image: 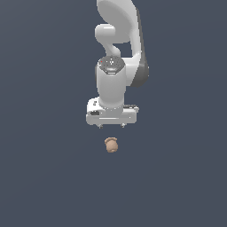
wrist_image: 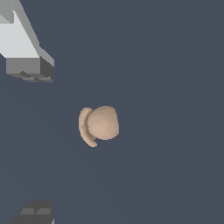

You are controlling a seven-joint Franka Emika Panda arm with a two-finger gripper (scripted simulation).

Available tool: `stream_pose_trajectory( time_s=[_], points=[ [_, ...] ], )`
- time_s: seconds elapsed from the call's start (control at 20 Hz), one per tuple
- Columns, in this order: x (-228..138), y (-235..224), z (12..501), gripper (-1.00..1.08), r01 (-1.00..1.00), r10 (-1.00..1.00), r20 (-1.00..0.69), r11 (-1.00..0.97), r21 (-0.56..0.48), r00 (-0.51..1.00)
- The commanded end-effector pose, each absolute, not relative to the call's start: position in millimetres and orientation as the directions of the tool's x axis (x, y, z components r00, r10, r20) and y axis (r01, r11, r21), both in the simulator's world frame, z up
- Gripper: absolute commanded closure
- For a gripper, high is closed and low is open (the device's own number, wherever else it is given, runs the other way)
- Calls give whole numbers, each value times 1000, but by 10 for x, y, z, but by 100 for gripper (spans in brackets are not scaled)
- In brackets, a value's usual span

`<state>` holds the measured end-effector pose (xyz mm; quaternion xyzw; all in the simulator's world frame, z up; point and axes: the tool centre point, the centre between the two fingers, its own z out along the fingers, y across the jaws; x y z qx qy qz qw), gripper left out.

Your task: Pick up the object and move it to a goal position.

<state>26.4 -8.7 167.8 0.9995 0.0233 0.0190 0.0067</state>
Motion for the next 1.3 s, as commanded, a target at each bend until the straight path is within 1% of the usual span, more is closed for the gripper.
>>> stream_pose_trajectory(
  time_s=[0.0, 0.5, 1.05, 1.25],
  points=[
    [321, -90, 1552, -92, 77, 77, 30, -997, 14, 997],
    [524, -103, 1023, -92, 196, 196, 5, -981, 4, 981],
    [550, -108, 880, -92, 217, 217, -1, -976, 0, 976],
    [548, -108, 731, -92, 218, 218, 0, -976, 0, 976]
  ],
)
